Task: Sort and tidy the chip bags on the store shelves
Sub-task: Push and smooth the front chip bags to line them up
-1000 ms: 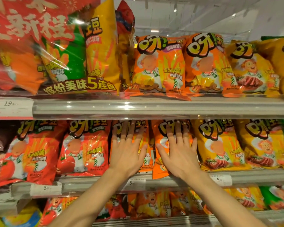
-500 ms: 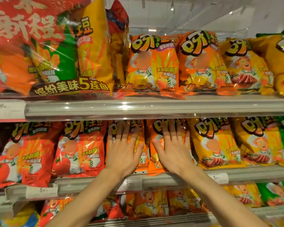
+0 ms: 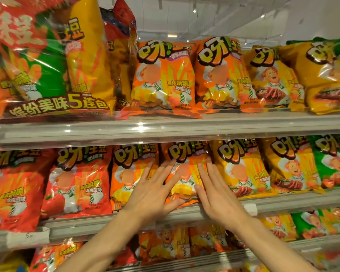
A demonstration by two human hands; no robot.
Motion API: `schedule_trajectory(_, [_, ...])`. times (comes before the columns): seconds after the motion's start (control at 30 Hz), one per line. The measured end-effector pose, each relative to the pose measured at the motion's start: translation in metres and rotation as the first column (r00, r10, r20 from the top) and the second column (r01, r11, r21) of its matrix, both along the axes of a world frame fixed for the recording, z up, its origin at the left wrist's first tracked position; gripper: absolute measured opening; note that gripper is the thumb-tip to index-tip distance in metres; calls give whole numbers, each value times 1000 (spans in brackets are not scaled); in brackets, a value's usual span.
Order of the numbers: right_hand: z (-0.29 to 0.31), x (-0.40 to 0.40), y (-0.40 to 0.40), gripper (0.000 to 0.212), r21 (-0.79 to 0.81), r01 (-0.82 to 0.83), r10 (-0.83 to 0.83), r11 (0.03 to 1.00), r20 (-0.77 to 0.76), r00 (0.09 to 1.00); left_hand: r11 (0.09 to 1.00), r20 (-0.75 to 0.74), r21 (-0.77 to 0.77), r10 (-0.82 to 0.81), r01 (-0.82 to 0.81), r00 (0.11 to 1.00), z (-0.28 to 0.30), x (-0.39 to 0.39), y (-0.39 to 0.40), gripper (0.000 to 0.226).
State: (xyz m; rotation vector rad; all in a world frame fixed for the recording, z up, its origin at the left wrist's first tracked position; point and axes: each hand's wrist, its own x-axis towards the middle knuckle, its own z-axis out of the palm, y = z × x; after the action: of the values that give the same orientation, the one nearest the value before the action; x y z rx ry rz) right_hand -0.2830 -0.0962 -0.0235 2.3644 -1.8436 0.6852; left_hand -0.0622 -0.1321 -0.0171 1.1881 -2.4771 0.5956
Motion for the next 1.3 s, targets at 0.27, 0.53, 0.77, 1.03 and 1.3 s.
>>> schedule_trajectory(0.27, [-2,3,-3,67,-3,29,-29,1000,-18,999,996,3,49,72,-73,997,3,2,-1,83])
schedule_trajectory(0.53, [13,-38,24,53,-227,-25,20,974,-23,1000,1000,-342,-12,-30,28,939,10,-23,22,53])
schedule_trajectory(0.77, [18,-121,23,57,-229,80,-60,970,93,994,999,-387,43,-4,22,922,17,-97,28,63])
schedule_trajectory(1.03, [63,-180,-2,92,197,-59,50,979,50,998,975,-67,116,197,-189,978,38,-156,10,93])
schedule_trajectory(1.3, [57,-204,-24,108,314,-199,174,928,108,979,953,-1,183,246,-242,969,44,-173,5,107])
